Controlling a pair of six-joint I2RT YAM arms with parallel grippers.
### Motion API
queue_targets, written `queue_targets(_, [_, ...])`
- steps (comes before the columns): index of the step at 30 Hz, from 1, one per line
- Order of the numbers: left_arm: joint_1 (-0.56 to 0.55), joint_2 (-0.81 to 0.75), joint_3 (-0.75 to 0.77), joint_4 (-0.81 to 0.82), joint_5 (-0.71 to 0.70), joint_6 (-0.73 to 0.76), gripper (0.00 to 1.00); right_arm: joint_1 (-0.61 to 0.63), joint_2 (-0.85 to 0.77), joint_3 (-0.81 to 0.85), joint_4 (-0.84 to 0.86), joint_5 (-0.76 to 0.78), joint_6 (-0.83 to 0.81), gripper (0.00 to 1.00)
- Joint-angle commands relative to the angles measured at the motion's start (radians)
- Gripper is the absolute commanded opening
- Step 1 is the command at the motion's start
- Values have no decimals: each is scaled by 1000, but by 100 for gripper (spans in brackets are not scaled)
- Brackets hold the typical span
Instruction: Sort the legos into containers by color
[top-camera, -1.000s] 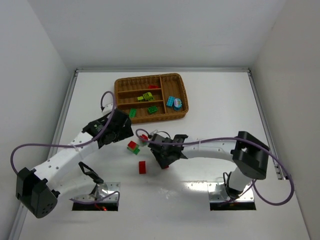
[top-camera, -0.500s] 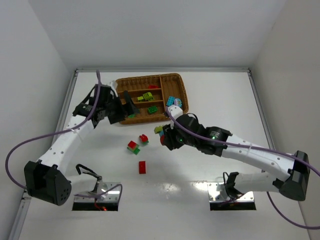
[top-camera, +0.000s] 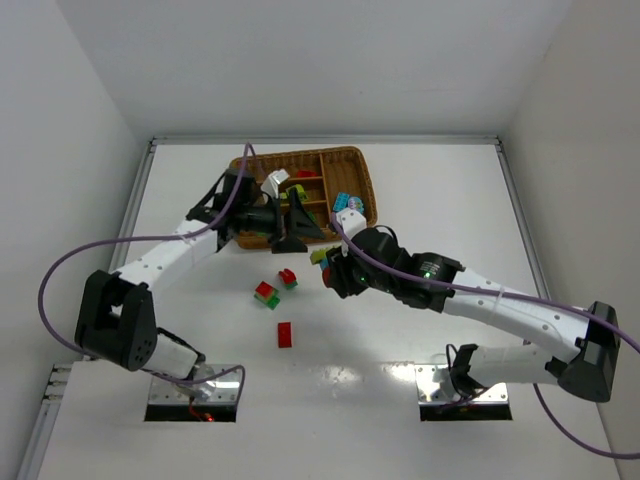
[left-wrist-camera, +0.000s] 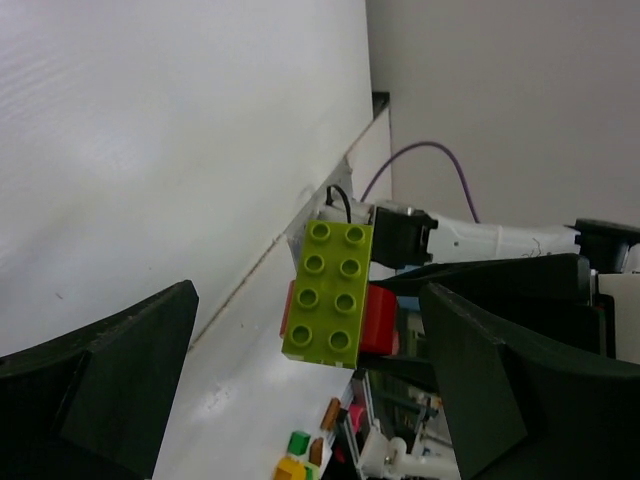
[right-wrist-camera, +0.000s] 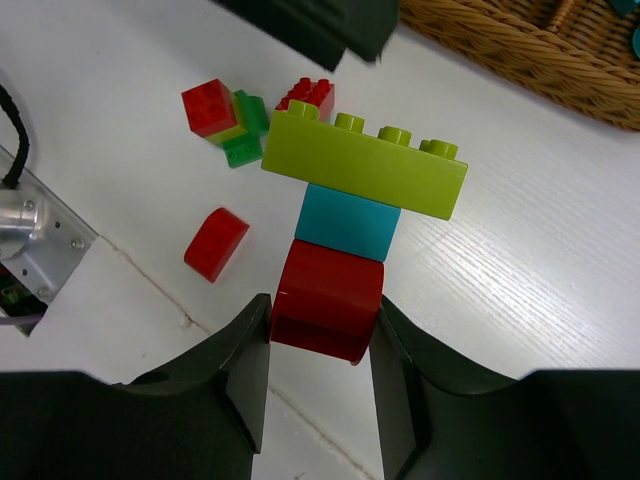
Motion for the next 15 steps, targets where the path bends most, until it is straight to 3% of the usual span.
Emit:
queue_targets(1, [-43, 17, 12, 62, 68, -7, 100, -3, 0, 27, 38, 24, -10, 30])
queue_targets(5, [-83, 41, 12, 87, 97, -7, 93, -3, 20, 47, 29, 24, -22, 30])
queue_targets(15, [-102, 87, 12, 98, 176, 31, 54, -3, 48, 65, 38, 42, -33, 30])
